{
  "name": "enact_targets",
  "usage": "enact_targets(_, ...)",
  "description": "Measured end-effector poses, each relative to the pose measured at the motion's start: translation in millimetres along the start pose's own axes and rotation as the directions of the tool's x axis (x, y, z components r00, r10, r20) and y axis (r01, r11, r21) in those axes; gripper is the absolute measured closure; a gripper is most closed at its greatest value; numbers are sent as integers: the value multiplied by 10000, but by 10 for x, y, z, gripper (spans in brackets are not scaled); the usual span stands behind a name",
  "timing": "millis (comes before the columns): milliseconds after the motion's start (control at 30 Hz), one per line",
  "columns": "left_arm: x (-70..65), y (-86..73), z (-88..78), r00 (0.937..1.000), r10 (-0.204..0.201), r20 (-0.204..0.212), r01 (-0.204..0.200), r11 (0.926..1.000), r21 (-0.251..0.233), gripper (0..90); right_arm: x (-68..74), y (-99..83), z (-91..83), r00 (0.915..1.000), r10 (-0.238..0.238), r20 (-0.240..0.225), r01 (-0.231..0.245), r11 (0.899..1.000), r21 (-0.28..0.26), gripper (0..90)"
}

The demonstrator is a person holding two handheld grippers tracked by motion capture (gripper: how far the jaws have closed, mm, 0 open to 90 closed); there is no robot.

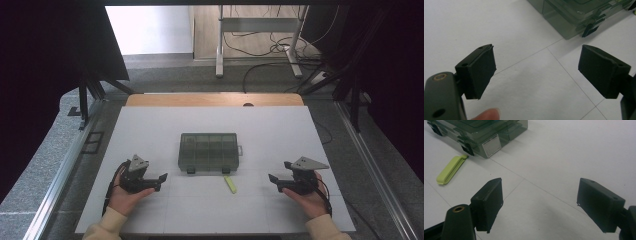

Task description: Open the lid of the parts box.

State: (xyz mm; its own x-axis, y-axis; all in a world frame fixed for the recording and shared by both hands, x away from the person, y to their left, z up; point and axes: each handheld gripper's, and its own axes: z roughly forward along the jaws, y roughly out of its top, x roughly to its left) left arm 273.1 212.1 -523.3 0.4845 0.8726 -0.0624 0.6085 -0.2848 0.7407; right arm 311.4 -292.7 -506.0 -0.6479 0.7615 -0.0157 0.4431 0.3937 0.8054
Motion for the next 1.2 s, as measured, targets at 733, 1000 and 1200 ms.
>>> enact_targets(733, 30, 9, 43, 9989, -131, 451, 117, 9994, 318, 186, 26, 18, 3, 10000, 93, -30, -93, 10000, -33, 207)
enact_targets(1000, 23, 39, 79, 9952, -13, 978, -31, 9990, 449, 404, 35, 34, 33, 10000, 28, -39, -29, 10000, -1, 208)
enact_targets(1200, 16, 134, 132, 9780, 0, 2086, -136, 9979, 639, 712, 27, 36, 44, 10000, 2, -59, -2, 10000, -2, 208)
